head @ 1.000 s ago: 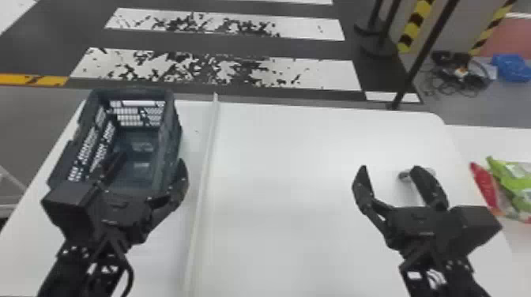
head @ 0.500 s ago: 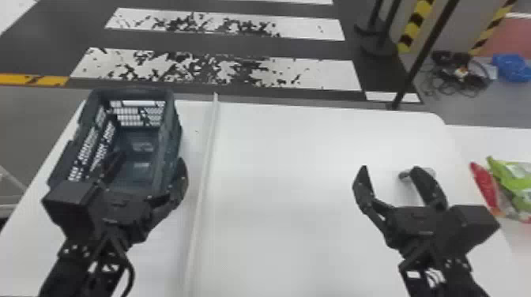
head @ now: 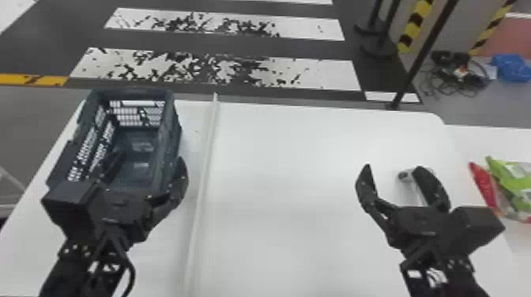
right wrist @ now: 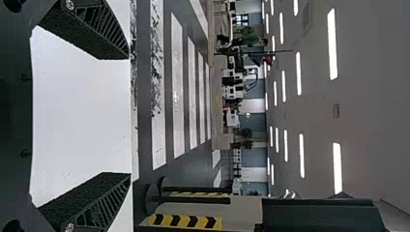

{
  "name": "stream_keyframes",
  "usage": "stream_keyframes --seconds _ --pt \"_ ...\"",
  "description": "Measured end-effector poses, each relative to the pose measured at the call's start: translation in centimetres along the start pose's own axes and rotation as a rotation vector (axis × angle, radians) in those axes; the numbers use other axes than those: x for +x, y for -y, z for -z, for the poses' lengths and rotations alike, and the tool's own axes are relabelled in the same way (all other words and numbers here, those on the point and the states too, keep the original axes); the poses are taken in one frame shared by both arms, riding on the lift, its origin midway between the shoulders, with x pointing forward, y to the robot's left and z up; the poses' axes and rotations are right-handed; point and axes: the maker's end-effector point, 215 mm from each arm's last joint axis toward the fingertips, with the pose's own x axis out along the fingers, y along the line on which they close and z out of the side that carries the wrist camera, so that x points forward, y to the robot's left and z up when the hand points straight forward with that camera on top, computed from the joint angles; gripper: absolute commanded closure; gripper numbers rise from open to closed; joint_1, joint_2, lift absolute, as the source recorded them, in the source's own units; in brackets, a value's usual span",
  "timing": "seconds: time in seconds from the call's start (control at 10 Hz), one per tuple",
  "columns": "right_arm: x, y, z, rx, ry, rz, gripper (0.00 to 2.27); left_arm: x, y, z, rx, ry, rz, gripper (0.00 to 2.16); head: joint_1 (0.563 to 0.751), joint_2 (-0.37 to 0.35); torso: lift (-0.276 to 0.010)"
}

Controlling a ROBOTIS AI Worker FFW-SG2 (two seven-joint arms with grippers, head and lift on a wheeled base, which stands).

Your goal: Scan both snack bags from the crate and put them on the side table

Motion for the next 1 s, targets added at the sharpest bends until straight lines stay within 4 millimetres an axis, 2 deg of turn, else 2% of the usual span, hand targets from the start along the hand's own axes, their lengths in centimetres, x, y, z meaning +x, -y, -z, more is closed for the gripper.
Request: stream_keyframes --seconds 0.6,1.0 --pt "-0.19 -0.06 -0.64 0.018 0.024 0.005 0.06 -0.28 0.18 -0.04 -0.009 -0.001 -0.003 0.11 0.695 -0.064 -0.087" --pt "-0.24 0.37 -0.32 0.028 0.018 0.013 0.06 -0.40 0.22 0.27 -0.012 -0.007 -0.004 0.11 0.695 -0.070 -0.087"
